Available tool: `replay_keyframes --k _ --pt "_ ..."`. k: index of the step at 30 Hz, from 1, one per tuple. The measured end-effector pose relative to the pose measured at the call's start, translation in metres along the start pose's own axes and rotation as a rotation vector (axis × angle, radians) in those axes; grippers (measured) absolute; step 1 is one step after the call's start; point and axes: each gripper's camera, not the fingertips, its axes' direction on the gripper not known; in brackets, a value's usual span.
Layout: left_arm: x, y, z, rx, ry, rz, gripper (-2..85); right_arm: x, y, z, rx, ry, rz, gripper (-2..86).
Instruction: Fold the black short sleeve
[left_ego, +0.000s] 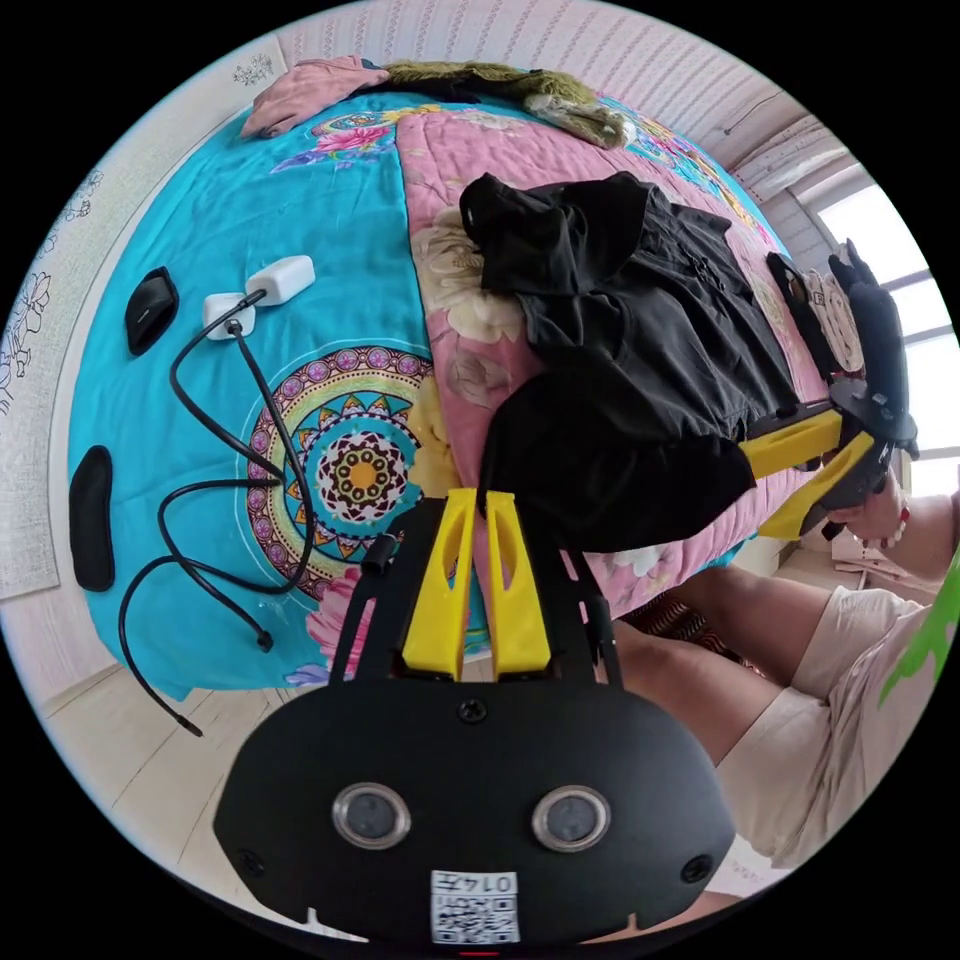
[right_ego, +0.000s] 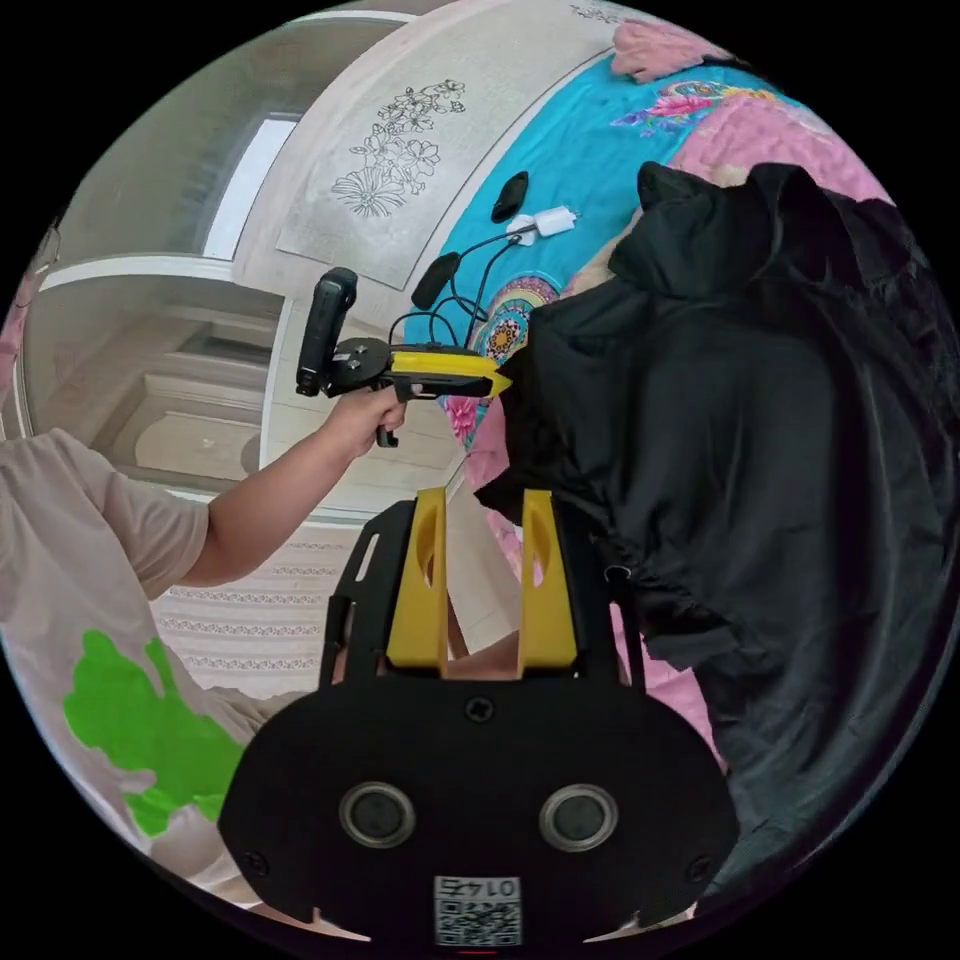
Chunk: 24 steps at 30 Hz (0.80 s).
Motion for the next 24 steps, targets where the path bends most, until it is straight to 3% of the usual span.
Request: replay_keyframes --k 3,8,12,17,20,24 --pt "-0.008 0.001 -0.004 0.006 0.045 -0.003 -0.5 -0.011 -0.002 0.004 -0.005 0.13 -0.025 9.5" --pt "-0.018 -0.002 -0.005 -0.001 0.082 -0.026 -0.9 -0.001 0.024 0.017 -0.181 0.064 0.044 7.9" --pt "-0.021 -0.002 -0.01 0.007 0.093 -0.045 -1.0 -0.013 0.008 0.021 0.07 0.013 -0.092 1.1" --pt "-0.027 -0.003 -0.01 -0.009 0.089 -0.058 -1.0 0.011 -0.038 0.11 -0.101 0.21 -0.118 -0.3" --pt "-0.031 -0.002 -0.009 -0.006 0.149 -0.048 -1.0 0.03 -0.041 0.137 -0.15 0.164 -0.078 -0.4" --pt "-0.031 0.002 -0.004 -0.036 0.088 -0.03 -1.0 0.012 -0.028 0.125 -0.081 0.157 -0.172 -0.4"
